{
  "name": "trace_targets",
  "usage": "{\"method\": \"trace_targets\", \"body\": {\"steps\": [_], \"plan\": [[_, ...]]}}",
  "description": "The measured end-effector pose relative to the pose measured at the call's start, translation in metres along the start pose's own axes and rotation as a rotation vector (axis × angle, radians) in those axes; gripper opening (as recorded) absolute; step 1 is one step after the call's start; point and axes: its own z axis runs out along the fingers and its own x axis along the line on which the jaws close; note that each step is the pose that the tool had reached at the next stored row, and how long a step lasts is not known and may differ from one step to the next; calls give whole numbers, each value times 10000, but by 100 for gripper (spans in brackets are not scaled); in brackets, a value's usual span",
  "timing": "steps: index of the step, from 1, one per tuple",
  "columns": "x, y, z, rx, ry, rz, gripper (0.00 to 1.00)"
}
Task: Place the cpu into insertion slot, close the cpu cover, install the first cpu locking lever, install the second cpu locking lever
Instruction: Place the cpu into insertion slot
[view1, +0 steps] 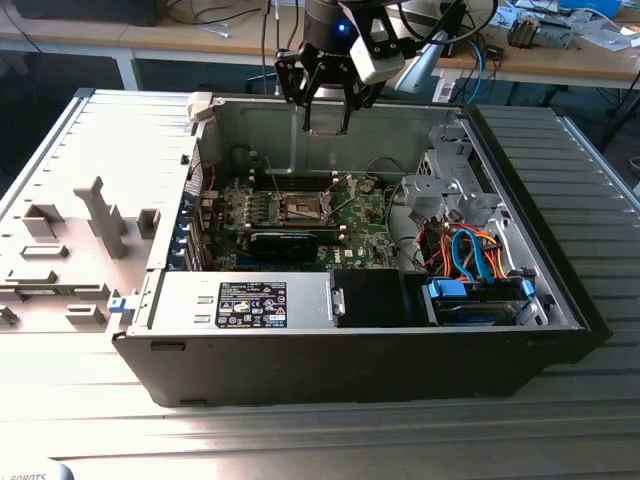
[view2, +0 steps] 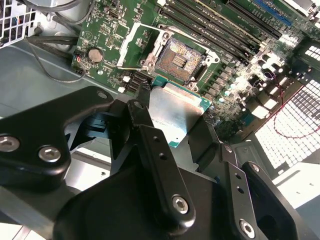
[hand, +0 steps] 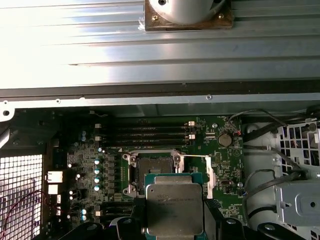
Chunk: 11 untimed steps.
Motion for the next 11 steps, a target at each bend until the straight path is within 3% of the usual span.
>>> {"method": "trace_targets", "body": {"steps": [8,11], "plan": [[0,0,4,1,0,0,54],[0,-3,33,4,-1,0,54]]}}
